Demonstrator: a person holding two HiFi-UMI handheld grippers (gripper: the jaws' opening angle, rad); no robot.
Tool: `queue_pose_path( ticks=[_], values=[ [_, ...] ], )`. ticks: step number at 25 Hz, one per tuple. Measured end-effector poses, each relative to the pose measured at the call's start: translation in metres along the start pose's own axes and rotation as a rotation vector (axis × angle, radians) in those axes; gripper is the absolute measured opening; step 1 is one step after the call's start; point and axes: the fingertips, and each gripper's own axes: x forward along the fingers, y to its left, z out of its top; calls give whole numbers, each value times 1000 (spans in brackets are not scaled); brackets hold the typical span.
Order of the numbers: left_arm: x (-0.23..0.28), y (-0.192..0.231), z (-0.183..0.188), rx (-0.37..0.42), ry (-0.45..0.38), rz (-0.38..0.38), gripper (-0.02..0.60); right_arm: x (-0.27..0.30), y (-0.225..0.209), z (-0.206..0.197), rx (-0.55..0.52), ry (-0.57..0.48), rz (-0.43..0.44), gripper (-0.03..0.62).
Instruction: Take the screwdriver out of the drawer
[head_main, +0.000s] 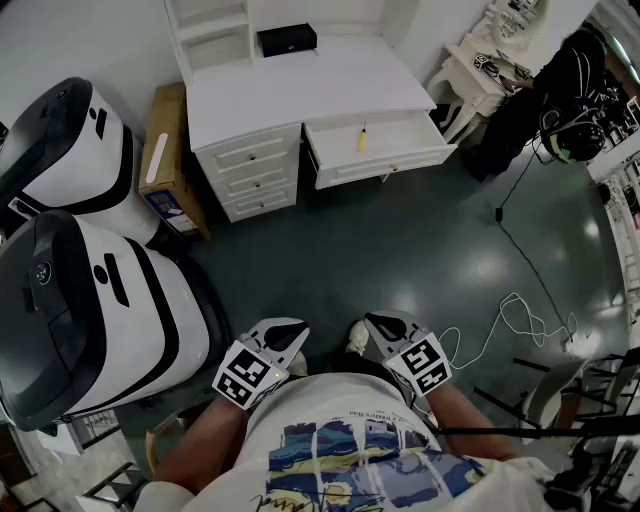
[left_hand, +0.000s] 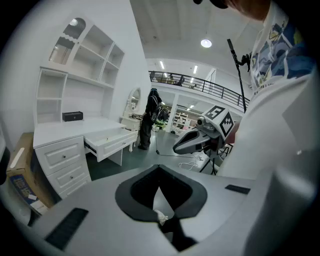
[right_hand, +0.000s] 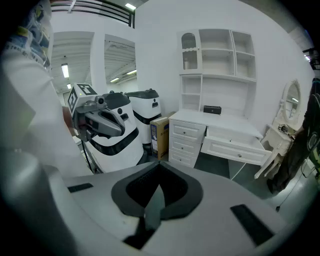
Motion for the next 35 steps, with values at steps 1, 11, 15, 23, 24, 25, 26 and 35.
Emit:
queue_pose_path(
  ticks=[1, 11, 15, 23, 24, 25, 26, 35],
  values=[
    [0, -2, 0, -1, 0, -6, 14, -1, 1, 0, 3, -1, -3, 25],
    [23, -7, 6, 9, 18, -68, 14, -14, -18, -9, 74, -11, -50, 25],
    [52, 1, 22, 22, 28, -78, 14, -8, -52, -12, 111, -22, -43, 25],
    [147, 37, 84, 40, 60, -47, 15, 1, -178, 8, 109, -117, -52, 61],
    [160, 44, 93, 37, 65, -35, 15, 2, -196, 7, 114, -119, -56, 125],
    [174, 53, 102, 33, 70, -22, 15, 3, -212, 7, 117, -120, -59, 152],
    [186, 63, 111, 28, 74, -11, 15, 4, -228, 6, 117, -122, -62, 152],
    [280, 132, 159, -62, 121, 84, 25, -1, -329, -15, 161, -127, -93, 149]
  ],
)
